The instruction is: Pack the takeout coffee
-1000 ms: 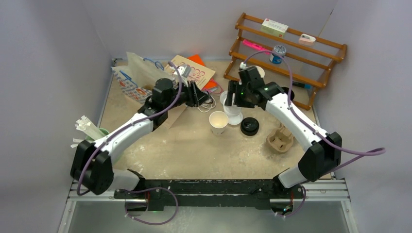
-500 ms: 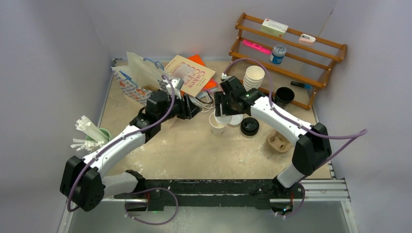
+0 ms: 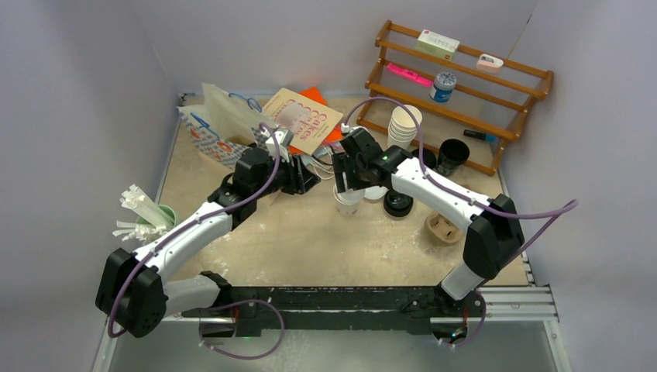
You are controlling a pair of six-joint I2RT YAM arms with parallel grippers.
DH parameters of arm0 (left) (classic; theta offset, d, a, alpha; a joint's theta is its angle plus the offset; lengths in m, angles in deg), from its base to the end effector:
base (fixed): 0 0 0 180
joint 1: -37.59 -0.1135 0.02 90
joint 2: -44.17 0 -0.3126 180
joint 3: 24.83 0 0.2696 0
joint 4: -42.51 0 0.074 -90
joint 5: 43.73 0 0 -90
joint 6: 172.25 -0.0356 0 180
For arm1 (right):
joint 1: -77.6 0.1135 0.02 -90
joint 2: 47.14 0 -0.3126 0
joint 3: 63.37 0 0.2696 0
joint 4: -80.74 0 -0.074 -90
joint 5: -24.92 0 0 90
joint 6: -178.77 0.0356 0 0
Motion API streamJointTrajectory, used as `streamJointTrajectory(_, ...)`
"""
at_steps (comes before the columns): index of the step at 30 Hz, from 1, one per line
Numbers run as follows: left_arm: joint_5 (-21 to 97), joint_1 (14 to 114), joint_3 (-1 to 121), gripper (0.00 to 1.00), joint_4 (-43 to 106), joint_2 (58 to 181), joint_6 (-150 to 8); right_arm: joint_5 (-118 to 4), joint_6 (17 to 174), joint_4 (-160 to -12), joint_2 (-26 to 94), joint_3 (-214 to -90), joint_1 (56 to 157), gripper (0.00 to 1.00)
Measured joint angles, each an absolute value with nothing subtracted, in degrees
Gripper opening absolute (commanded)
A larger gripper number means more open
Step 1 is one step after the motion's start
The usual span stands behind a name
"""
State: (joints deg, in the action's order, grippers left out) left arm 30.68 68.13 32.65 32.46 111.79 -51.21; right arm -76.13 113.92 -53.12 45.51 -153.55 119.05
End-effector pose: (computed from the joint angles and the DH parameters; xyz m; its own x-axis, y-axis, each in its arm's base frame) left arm 0.2260 -0.1444 0.3177 -0.6191 -0.2114 -0.7563 0.4522 0.6914 -0.5634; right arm 0.2862 0.2437 0.3324 -0.7448 -0.1013 -0.6596 -0.2631 0.9529 0.1508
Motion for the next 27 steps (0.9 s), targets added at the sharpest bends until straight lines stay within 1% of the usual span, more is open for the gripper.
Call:
streamJointTrajectory(10,30.3,68.1,32.4,0.43,32.4,111.8,-51.2,-76.1,113.3,-53.1,45.5,-153.5,120.1,0.80)
streamJointTrajectory(20,29.9,68.1,32.2,0.42,32.4,112.0,-51.2,-76.1,113.2,-53.4,46.5,-153.5,120.3,0.80)
streamJointTrajectory(25,29.8,68.1,32.2,0.43,32.0,112.0,-51.3,-76.5,113.1,-53.8,47.0,-153.5,120.4,0.84)
streamJointTrajectory(27,29.7,68.1,32.2,0.43,32.1,112.0,-51.3,-76.6,113.1,-53.8,47.0,-153.5,120.4,0.88)
